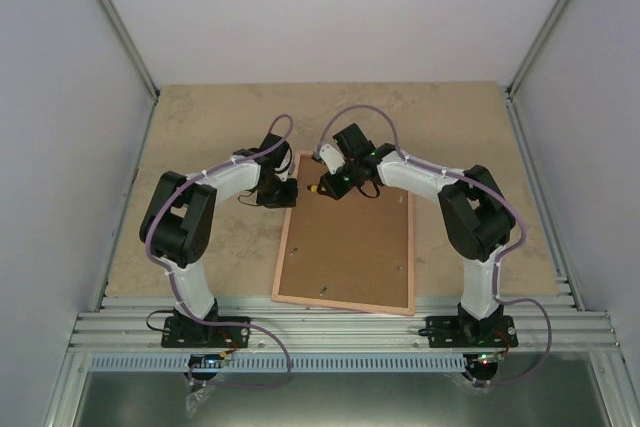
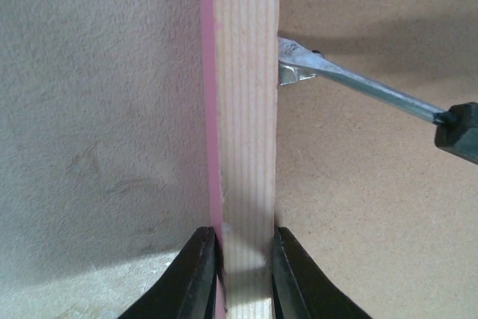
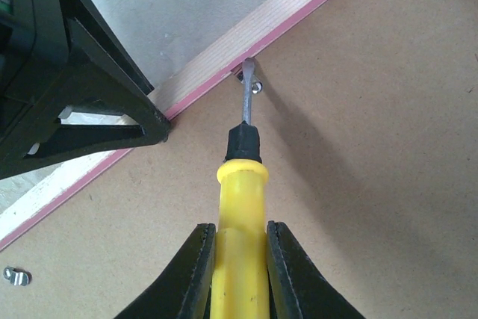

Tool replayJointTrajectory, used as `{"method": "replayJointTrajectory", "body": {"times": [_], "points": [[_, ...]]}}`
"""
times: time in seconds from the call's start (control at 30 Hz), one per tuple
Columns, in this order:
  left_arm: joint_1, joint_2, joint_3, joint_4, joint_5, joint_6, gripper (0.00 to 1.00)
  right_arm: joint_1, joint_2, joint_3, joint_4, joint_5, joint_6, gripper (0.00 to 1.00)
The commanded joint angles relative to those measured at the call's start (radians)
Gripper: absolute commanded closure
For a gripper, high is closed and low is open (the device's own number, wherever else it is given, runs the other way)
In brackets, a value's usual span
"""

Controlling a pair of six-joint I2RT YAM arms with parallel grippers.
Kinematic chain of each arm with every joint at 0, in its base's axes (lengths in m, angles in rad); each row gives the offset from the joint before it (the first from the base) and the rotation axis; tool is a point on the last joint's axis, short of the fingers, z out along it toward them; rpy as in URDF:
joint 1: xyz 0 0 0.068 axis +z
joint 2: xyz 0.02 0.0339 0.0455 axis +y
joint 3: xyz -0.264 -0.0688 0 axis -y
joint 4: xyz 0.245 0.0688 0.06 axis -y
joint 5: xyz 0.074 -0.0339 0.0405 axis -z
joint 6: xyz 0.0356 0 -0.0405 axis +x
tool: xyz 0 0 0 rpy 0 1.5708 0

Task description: Take the photo out of the frame

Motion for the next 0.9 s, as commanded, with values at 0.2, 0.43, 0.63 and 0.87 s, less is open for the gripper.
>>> {"method": "replayJointTrajectory", "body": {"times": [0.2,0.43,0.63,0.87], "points": [[-0.005,0.009,-0.018,0.021,0.001,0.011,0.88,0.048,0.031,0.01,-0.221,-0.14,-0.106,1.0],[-0.005,0.01,-0.018,0.022,-0.005,0.011,0.88,0.055,0.042,0.029,-0.259,-0.165,-0.131,0.99],[-0.005,0.009,-0.02,0.023,-0.011,0.011,0.88,0.056,0.036,0.022,-0.28,-0.094,-0.13,1.0],[-0.004,0.008,-0.021,0.022,-0.013,0.011,0.88,0.048,-0.019,-0.018,-0.238,0.056,-0.054,1.0]]}}
